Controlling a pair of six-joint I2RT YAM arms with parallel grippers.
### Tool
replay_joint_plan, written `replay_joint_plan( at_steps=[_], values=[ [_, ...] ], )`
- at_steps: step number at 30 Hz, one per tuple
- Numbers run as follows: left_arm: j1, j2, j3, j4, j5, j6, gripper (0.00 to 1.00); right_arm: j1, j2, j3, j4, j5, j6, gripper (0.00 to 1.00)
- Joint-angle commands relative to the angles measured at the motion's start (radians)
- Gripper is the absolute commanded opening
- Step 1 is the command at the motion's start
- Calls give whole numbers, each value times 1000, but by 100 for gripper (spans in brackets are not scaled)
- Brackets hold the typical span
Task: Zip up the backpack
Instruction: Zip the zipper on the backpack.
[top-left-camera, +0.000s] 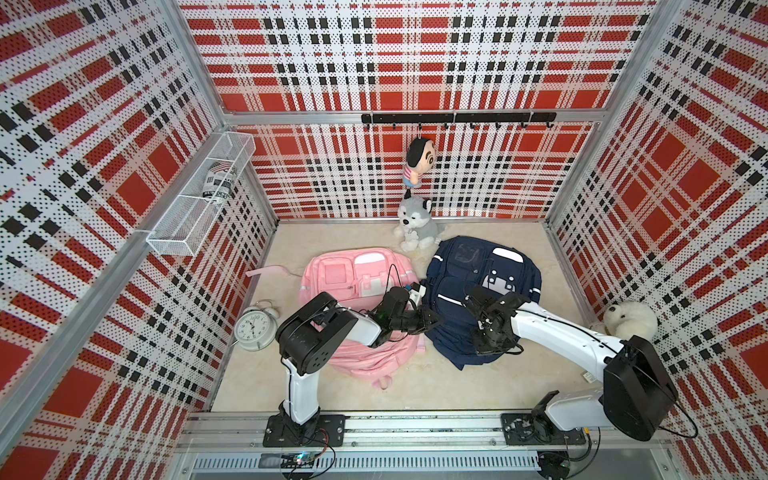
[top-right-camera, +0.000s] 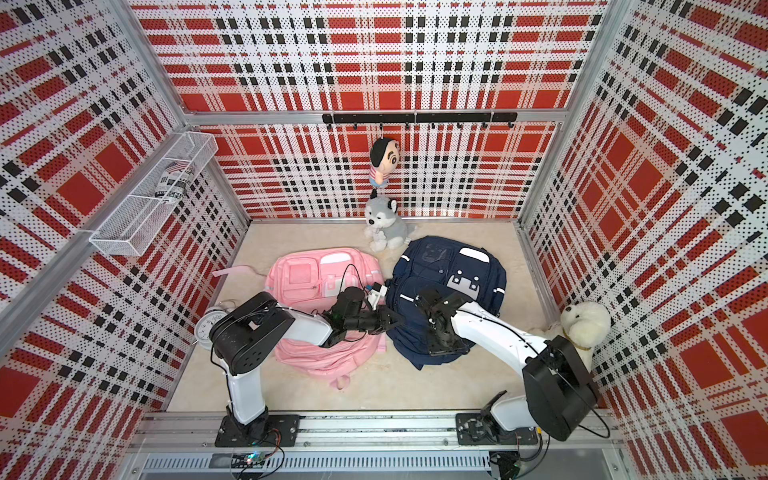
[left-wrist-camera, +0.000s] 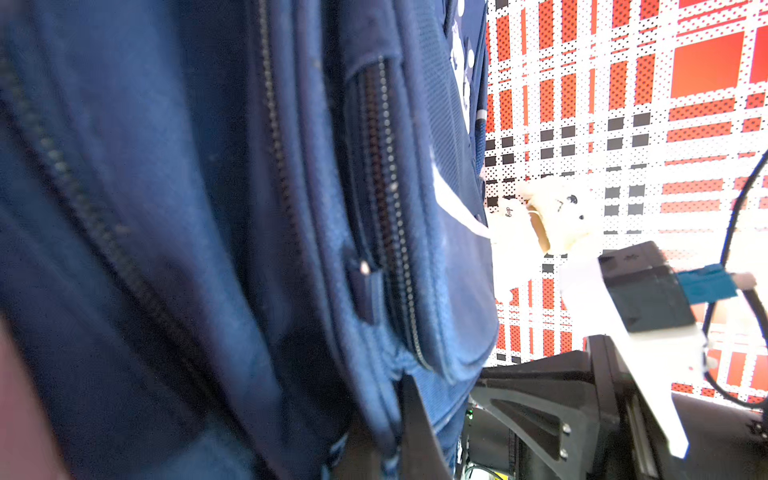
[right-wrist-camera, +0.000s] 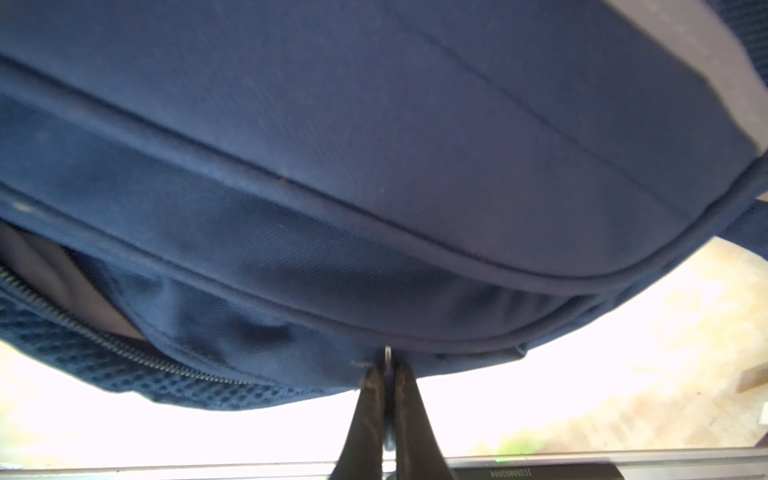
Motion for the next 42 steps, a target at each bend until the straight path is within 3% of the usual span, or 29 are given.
replay_joint_plan(
  at_steps=[1, 4, 14, 30, 42],
  values=[
    [28, -37, -24, 27, -52, 24, 20, 12, -43, -4, 59, -53, 6, 0],
    [21, -55, -28, 28, -47, 11, 31, 45, -55, 10, 129, -80, 6, 0],
    [-44, -93, -67, 70, -29, -98, 41, 100, -42, -12, 245, -58, -16, 0],
    [-206, -88, -43, 70, -165, -248, 47, 99, -65, -82, 388, -66, -107, 0],
    [-221, -12, -42, 76, -286, -350, 51, 111, -139, -140, 417, -81, -129, 0]
  ],
)
